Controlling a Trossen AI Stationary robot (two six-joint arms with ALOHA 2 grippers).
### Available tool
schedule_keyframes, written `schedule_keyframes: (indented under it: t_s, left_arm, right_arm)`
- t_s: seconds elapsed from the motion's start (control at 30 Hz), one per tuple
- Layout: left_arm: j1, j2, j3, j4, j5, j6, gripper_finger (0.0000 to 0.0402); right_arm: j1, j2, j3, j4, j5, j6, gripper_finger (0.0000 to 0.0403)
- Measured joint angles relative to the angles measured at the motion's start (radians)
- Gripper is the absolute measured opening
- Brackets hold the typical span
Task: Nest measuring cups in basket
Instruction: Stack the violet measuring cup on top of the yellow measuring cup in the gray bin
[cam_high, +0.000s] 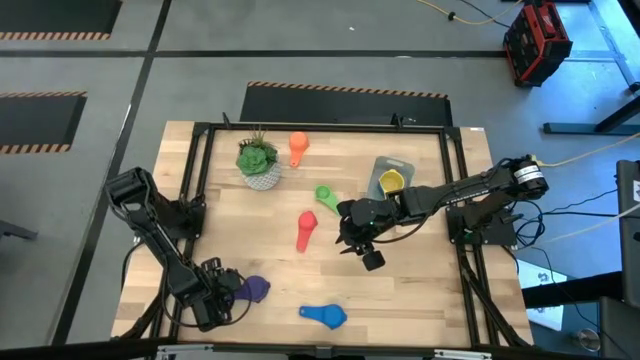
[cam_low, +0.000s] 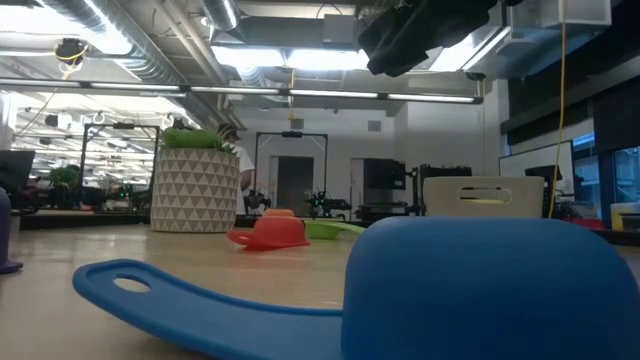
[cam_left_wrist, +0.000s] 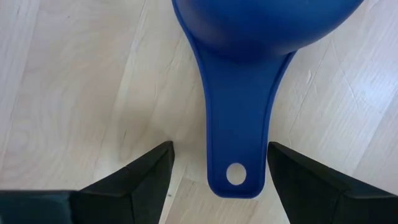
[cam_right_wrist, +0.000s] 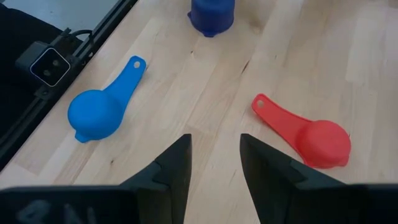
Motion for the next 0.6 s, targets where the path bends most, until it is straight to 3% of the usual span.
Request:
schedule_keyframes:
  t_s: [0.37, 0.6]
  left_arm:
    - [0.001, 0.001, -0.001, -0.003, 0.012, 0.0, 0.0242]
    - [0.001, 0.002, -0.002, -0.009, 0.014, 0.0, 0.0211]
  right_arm:
    - [0.0, 0.0, 0.0, 0.0, 0.0, 0.0, 0.0141]
    - [0.0, 0.0, 0.0, 0.0, 0.0, 0.0, 0.0141]
